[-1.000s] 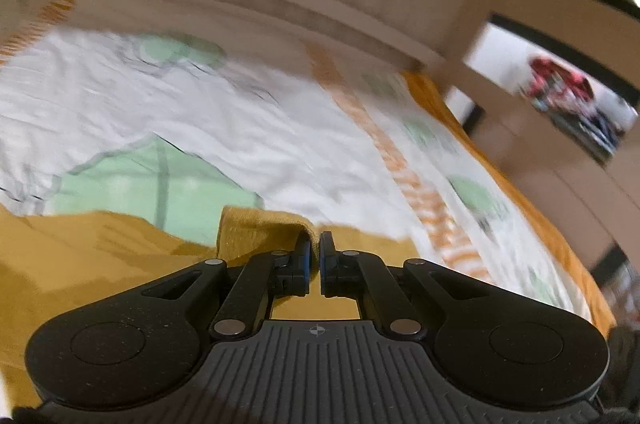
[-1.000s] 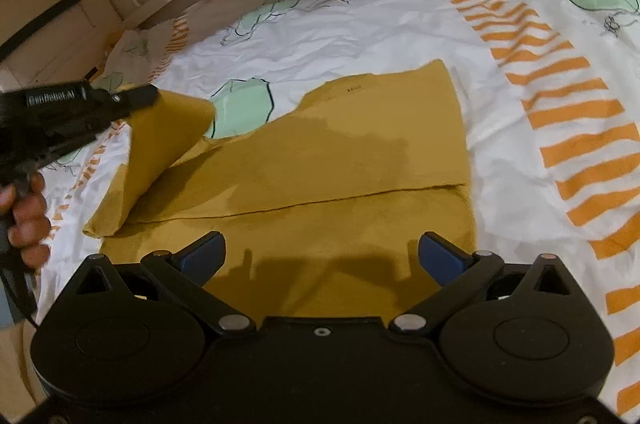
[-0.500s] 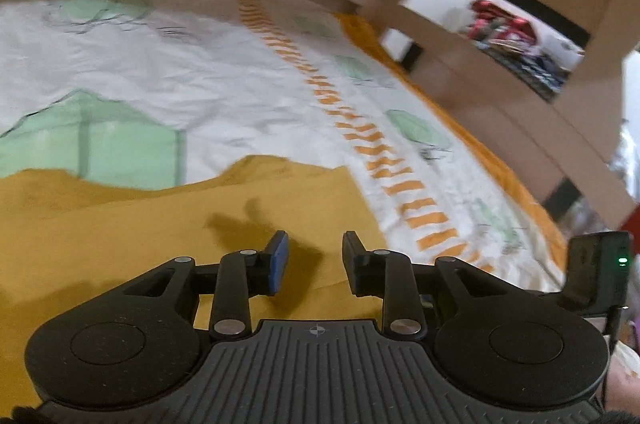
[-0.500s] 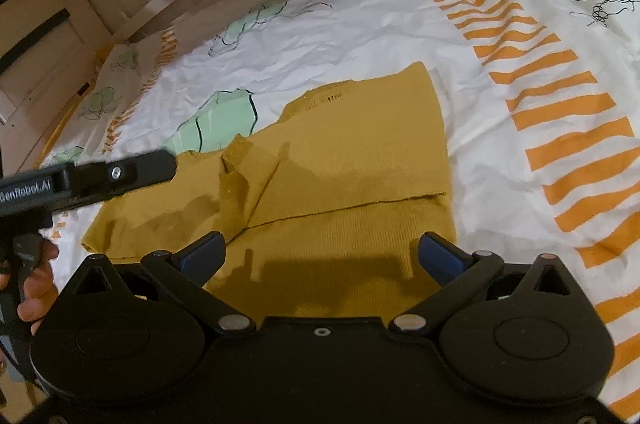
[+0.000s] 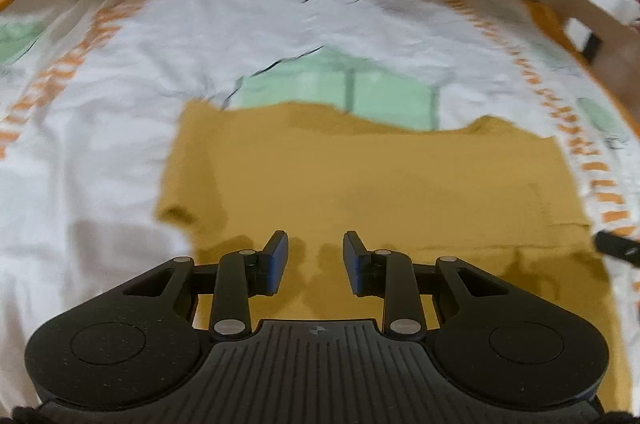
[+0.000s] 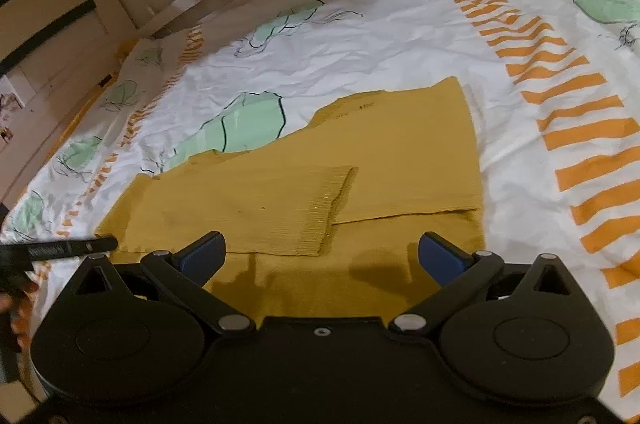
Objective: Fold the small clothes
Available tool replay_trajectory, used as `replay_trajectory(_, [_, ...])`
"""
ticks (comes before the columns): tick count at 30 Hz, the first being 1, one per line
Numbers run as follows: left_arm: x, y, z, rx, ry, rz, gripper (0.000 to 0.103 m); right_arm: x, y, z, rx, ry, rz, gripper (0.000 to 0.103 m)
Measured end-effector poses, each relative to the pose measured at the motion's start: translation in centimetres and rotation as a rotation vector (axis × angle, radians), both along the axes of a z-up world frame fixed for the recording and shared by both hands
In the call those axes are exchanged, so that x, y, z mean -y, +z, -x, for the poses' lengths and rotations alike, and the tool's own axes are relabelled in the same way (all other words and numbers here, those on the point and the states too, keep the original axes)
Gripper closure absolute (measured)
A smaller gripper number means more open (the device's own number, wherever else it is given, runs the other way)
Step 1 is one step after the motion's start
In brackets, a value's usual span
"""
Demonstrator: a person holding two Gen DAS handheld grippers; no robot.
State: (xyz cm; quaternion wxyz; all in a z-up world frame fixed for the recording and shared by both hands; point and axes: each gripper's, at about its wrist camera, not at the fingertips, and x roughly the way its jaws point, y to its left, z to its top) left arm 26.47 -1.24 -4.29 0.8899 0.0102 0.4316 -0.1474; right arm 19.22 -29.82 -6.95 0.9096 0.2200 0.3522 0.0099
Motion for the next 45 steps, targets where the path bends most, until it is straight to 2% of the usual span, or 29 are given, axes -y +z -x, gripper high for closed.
replay_trajectory(3, [-1.3,-1.5,-0.3,-0.011,0.048,0.0,0.074,0.1,-0.2,-0.3,-0.003,-0.001,-0.043,0.0])
replay_trajectory(7, [-2.8,-3.3,-1.1,-0.065,0.127,0.026,0.074,-0.4,-0.4,-1.2,-0.026,0.024,-0.098,0.0])
replay_trajectory(11, [-3.4,-4.1,-1.7,-0.082,0.167,0.076,0.073,-1.6,0.0,-2.5,-0.029,0.041,-0.049,0.0])
replay_trajectory(14, [-2.9,-3.5,-2.0,-0.071,0.153,0.058,0.072,-2.7,0.3,-4.0,-0.042,0.053,0.003,0.001])
replay_trajectory(17, [-3.4,-2.5,-2.1,-0.054,0.16,0.093,0.072,-3.3,0.3,-5.4,-0.062,0.037,0.069,0.002])
replay_trajectory(21, [-4.7,-0.9,-2.4,-0.038,0.185,0.155,0.072,-3.3,-0.4,-7.2,-0.111,0.023,0.095,0.019])
replay_trajectory(26, [-6.3,1.3,-2.9,-0.006,0.206,0.214,0.07,-3.1,-1.7,-8.4,-0.183,-0.008,0.072,0.037])
replay_trajectory(27, [-6.4,1.5,-3.1,-0.002,0.207,0.219,0.07,-3.2,-1.6,-8.6,-0.189,-0.008,0.086,0.045])
replay_trajectory(29, [-6.9,1.9,-3.4,0.008,0.216,0.224,0.07,-3.5,-1.5,-8.9,-0.203,-0.015,0.114,0.066])
replay_trajectory(30, [-7.2,2.0,-3.5,0.014,0.225,0.223,0.07,-3.5,-1.4,-8.9,-0.206,-0.019,0.115,0.086])
replay_trajectory(35, [-8.7,2.2,-4.2,0.026,0.28,0.226,0.07,-4.2,0.3,-9.4,-0.178,0.004,0.091,0.09])
replay_trajectory(41, [-10.1,2.2,-4.6,0.028,0.327,0.235,0.069,-4.8,6.1,-9.6,-0.048,0.078,0.099,0.09])
replay_trajectory(45, [-9.8,2.0,-4.8,0.019,0.318,0.223,0.069,-2.9,9.1,-9.2,0.006,0.055,0.149,0.09])
